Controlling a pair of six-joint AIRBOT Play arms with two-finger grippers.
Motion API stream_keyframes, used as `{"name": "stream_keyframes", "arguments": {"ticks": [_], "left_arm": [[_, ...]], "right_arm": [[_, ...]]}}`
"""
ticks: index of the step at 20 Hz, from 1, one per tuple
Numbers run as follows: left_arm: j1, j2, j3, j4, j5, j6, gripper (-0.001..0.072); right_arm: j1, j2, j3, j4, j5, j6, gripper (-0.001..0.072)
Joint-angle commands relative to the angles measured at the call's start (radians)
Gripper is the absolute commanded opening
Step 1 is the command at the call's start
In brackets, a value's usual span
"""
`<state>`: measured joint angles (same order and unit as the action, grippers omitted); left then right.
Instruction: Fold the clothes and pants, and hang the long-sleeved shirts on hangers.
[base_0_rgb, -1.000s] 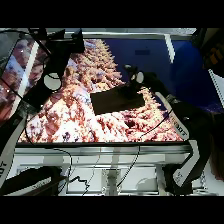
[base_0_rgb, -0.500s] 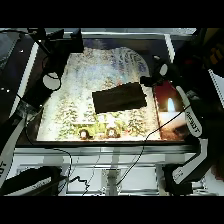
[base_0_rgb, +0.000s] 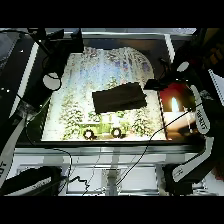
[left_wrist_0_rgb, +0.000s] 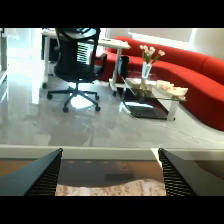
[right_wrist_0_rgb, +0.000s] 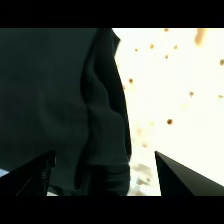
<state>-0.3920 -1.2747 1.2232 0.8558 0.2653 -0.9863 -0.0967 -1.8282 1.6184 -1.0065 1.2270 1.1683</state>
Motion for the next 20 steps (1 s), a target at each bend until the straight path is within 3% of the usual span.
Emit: {"name": "stream_keyframes", "arguments": {"ticks": [1,5,6,7,9,12,15,17,20], "left_arm": [[-0.002,0.001,0.001,0.0,0.0,0.0,0.0692],[-0.002,0.0,0.001,0.0,0.0,0.0,0.0692],[-0.002,0.0,0.001,0.0,0.0,0.0,0.0691],[-0.002,0.0,0.001,0.0,0.0,0.0,0.0691],[-0.002,0.0,0.001,0.0,0.0,0.0,0.0691],[-0.002,0.0,0.001,0.0,0.0,0.0,0.0691],[-0.002,0.0,0.001,0.0,0.0,0.0,0.0691],[-0.002,0.0,0.001,0.0,0.0,0.0,0.0691],[-0.001,0.0,0.001,0.0,0.0,0.0,0.0691]], "right_arm": [[-0.014,-0.014,-0.002,-0.029,-0.04,0.109,0.0673],[-0.002,-0.084,-0.002,-0.06,0.068,0.132,0.0675],[0.005,-0.103,-0.002,-0.052,0.077,0.128,0.0639],[0.012,-0.119,-0.002,-0.028,0.089,0.119,0.0537],[0.025,-0.148,-0.002,0.023,0.097,0.092,0.0533],[0.047,-0.175,-0.002,0.033,0.076,0.095,0.0372],[0.047,-0.172,0.007,0.005,-0.004,0.096,0.0382],[0.047,-0.172,0.014,0.04,-0.002,0.125,0.0524],[0.045,-0.172,0.018,0.066,0.058,0.118,0.0564]]}}
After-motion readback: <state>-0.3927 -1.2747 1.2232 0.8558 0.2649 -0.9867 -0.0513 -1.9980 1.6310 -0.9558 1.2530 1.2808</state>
